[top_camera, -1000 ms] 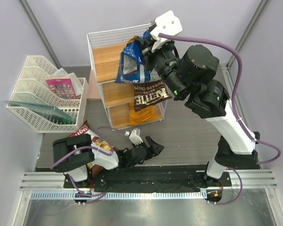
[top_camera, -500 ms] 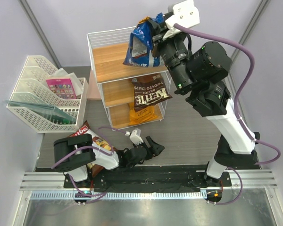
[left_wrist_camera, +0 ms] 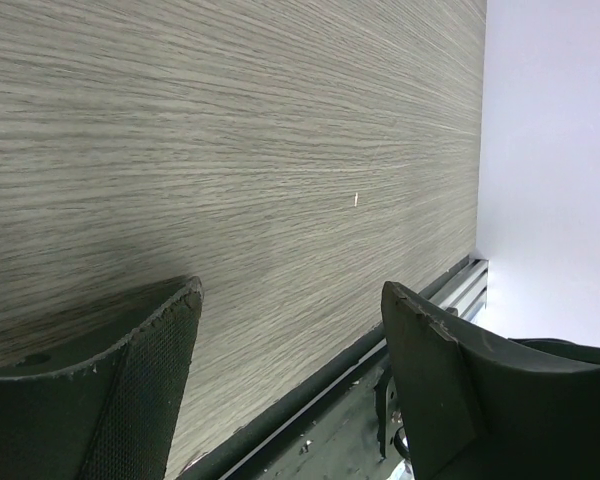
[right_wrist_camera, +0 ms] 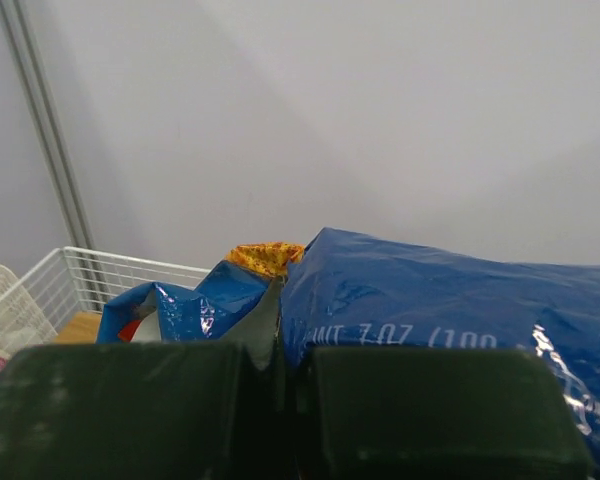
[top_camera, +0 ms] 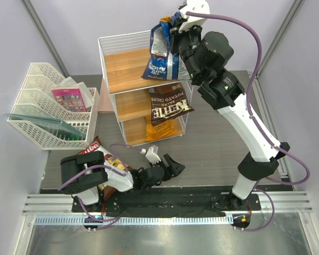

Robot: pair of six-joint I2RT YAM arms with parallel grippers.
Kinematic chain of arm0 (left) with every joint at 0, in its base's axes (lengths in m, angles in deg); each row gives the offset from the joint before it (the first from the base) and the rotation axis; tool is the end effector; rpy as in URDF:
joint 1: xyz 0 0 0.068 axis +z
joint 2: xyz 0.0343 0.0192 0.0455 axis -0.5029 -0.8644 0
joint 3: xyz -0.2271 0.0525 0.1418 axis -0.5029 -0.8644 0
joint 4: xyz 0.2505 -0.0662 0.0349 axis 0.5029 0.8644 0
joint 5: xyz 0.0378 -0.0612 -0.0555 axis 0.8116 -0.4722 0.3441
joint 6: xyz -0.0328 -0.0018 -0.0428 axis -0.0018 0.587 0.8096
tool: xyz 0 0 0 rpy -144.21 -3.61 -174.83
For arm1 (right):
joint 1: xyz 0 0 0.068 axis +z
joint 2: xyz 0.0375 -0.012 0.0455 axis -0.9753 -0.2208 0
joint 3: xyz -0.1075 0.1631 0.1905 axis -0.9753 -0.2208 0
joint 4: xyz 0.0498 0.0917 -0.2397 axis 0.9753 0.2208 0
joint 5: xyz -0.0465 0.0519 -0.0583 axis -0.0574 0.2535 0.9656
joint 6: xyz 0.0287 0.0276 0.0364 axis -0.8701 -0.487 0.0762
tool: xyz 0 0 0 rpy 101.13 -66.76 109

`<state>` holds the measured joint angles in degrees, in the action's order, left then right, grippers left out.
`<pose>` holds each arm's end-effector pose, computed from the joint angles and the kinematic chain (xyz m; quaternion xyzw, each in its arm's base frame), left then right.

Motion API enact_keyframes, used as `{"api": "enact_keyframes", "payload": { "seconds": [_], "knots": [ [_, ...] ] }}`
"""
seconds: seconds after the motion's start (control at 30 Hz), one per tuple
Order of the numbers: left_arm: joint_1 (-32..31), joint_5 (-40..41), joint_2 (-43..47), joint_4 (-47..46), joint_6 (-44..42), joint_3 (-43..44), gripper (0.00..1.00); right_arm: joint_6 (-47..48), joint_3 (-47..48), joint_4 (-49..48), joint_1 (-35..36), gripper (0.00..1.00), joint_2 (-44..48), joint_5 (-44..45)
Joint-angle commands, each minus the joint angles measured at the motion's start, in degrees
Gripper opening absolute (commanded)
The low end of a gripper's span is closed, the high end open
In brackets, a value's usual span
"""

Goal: Place and organize the chips bags onto the shelf
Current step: Place the potato chip on the shelf.

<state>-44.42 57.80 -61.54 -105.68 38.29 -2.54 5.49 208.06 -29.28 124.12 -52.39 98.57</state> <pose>0.0879 -0.2580 0.1174 -0.1629 0.8269 -0.4426 0.3064 0.2363 0.2298 0.5970 -0.1263 0.5742 0.1048 0.8021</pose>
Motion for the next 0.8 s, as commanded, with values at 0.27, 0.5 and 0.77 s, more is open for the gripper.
{"api": "enact_keyframes", "payload": {
  "seconds": [0.27,0.5,0.77],
  "knots": [
    [-0.3,-3.9,-3.4,15.4,-2.5,-3.3,0.75,0.7,15.0,-4.5,0.6,0.01,-7.7,-8.6],
    [-0.3,-4.3,-2.7,17.5,-3.4,-2.1,0.75,2.3,15.4,-12.1,-0.2,0.01,-10.1,-9.4],
    [-0.3,-5.0,-3.8,18.1,-4.5,-0.5,0.75,1.0,2.6,-12.3,-0.7,0.01,-4.4,-5.7]
  ]
}}
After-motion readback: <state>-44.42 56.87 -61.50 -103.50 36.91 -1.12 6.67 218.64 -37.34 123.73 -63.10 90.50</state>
